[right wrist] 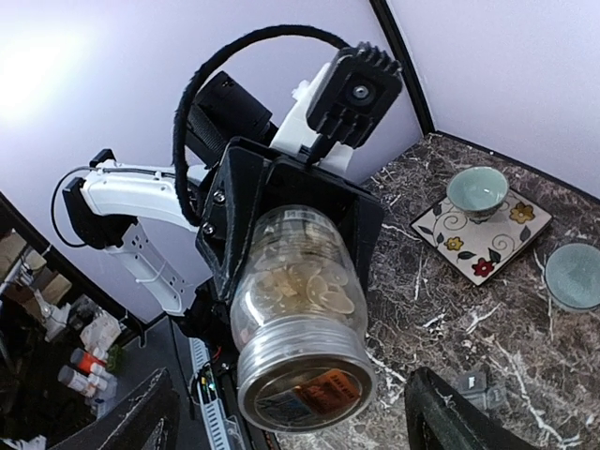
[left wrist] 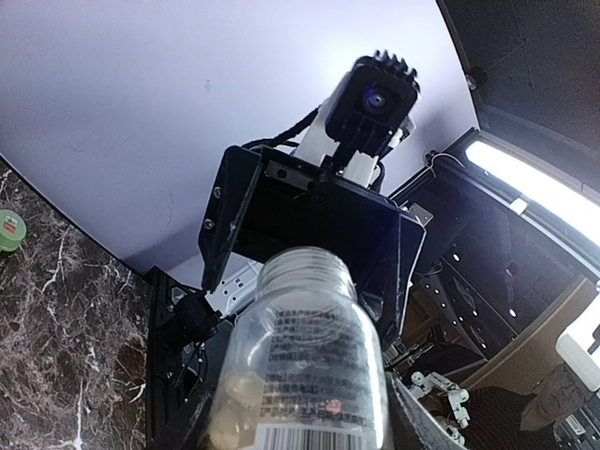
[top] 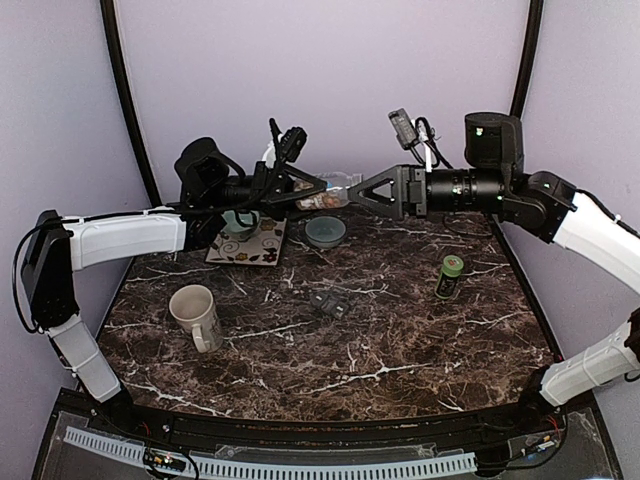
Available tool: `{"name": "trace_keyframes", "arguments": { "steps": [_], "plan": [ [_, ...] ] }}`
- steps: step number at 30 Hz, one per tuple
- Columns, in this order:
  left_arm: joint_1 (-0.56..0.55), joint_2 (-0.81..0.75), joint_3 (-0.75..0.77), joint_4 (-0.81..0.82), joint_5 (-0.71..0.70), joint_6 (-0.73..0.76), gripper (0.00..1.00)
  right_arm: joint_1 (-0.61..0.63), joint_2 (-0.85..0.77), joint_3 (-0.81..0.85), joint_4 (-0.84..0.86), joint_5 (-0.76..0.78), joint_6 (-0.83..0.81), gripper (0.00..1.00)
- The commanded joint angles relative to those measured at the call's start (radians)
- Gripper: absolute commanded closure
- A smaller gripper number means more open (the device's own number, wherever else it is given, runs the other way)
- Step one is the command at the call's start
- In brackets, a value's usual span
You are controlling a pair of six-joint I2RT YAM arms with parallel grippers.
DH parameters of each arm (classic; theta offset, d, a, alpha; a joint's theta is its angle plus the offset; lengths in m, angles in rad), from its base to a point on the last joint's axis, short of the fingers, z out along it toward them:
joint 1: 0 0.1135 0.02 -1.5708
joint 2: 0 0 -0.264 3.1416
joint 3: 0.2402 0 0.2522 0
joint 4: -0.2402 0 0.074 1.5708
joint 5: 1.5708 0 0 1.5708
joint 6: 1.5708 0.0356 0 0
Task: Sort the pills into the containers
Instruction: Unscrew the lid of the pill bottle.
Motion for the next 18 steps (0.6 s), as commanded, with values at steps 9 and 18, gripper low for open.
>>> {"name": "trace_keyframes", "arguments": {
  "steps": [9, 18],
  "plan": [
    [0.001, -0.043, 0.022, 0.041, 0.004, 0.067, 1.00, -0.088, 0.006, -0.029, 0.102, -0.050, 0.467, 0.15],
    [-0.001, -0.069, 0.026, -0.110, -0.005, 0.218, 1.00, -0.094, 0.020, -0.021, 0.112, -0.097, 0.595, 0.17]
  ]
}}
